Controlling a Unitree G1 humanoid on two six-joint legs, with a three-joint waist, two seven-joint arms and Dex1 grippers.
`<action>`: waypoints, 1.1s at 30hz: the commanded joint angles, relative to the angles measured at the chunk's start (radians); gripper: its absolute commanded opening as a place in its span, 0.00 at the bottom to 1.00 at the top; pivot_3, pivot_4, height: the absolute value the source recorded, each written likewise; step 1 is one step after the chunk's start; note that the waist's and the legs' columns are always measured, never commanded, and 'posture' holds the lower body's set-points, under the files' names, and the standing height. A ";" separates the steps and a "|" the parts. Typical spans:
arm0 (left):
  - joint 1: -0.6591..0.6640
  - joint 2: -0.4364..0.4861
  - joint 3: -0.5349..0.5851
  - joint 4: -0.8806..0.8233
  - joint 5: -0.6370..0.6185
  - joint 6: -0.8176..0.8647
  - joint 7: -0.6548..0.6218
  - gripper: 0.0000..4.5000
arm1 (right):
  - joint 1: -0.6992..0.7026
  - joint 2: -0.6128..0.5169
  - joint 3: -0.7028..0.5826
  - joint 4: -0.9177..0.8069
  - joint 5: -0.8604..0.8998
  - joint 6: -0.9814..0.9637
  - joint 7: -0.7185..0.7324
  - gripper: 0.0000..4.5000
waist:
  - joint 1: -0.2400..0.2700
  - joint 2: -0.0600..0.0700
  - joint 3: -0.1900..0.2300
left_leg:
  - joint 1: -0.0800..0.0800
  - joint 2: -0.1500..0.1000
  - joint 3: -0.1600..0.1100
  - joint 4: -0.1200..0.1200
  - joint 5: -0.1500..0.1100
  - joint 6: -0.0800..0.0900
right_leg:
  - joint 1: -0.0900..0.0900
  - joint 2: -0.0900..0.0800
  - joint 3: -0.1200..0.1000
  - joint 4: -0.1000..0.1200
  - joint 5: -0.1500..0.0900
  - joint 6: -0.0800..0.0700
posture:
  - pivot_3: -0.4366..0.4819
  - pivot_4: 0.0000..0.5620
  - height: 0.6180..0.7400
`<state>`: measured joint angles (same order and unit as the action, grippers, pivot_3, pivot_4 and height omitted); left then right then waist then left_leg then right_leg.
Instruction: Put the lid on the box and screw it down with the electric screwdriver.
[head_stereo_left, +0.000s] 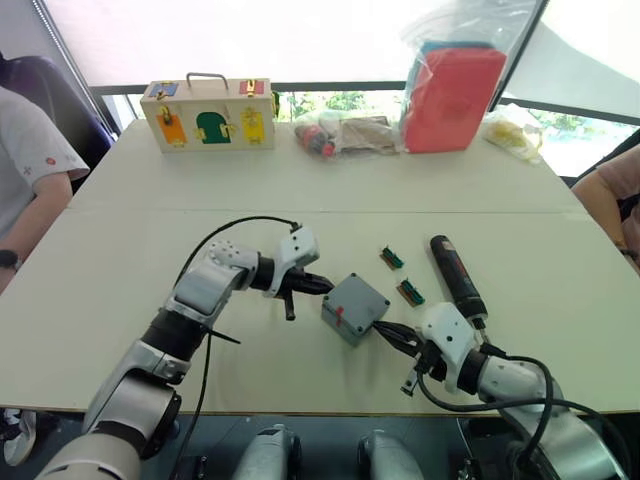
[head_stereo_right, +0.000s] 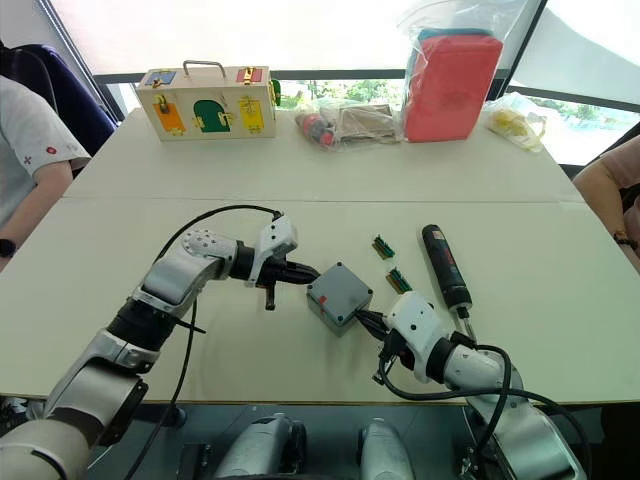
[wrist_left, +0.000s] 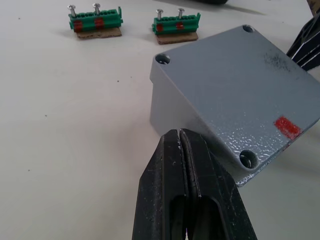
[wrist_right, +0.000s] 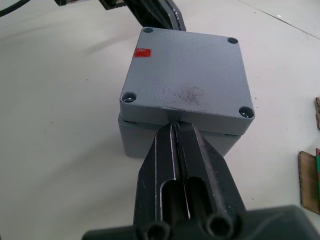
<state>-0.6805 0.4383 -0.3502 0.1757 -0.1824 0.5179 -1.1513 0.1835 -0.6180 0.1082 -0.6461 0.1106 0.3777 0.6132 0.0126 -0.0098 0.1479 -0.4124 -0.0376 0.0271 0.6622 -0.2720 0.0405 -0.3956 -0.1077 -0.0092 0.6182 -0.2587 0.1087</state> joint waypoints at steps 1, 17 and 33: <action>-0.013 -0.003 0.002 -0.007 0.009 -0.027 0.000 0.00 | -0.004 -0.006 -0.032 -0.050 0.014 -0.014 0.004 0.00 | 0.001 0.000 0.000 | 0.000 0.000 0.000 0.000 0.000 0.000 | 0.000 0.000 0.000 0.000 0.000 0.000 | 0.48 0.27 1.00; -0.056 -0.042 0.054 0.024 -0.024 -0.037 0.039 0.00 | 0.015 -0.018 -0.056 -0.057 0.022 -0.021 0.022 0.00 | 0.000 0.000 0.000 | -0.008 0.000 0.000 0.001 0.000 0.000 | -0.006 0.000 0.000 0.001 0.000 0.000 | 0.48 0.27 1.00; -0.018 -0.035 0.023 -0.033 -0.027 -0.005 0.037 0.00 | 0.008 -0.007 -0.046 -0.056 0.024 -0.018 0.018 0.00 | 0.001 0.000 0.000 | -0.010 0.000 0.000 0.002 0.001 -0.001 | -0.008 0.001 -0.001 0.002 0.000 0.001 | 0.48 0.27 1.00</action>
<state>-0.6899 0.4066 -0.3305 0.1742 -0.2064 0.5205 -1.1103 0.1967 -0.6290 0.0702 -0.6669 0.1246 0.3666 0.6341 0.0136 -0.0098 0.1479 -0.4220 -0.0379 0.0271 0.6643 -0.2711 0.0399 -0.4031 -0.1066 -0.0097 0.6206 -0.2583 0.1092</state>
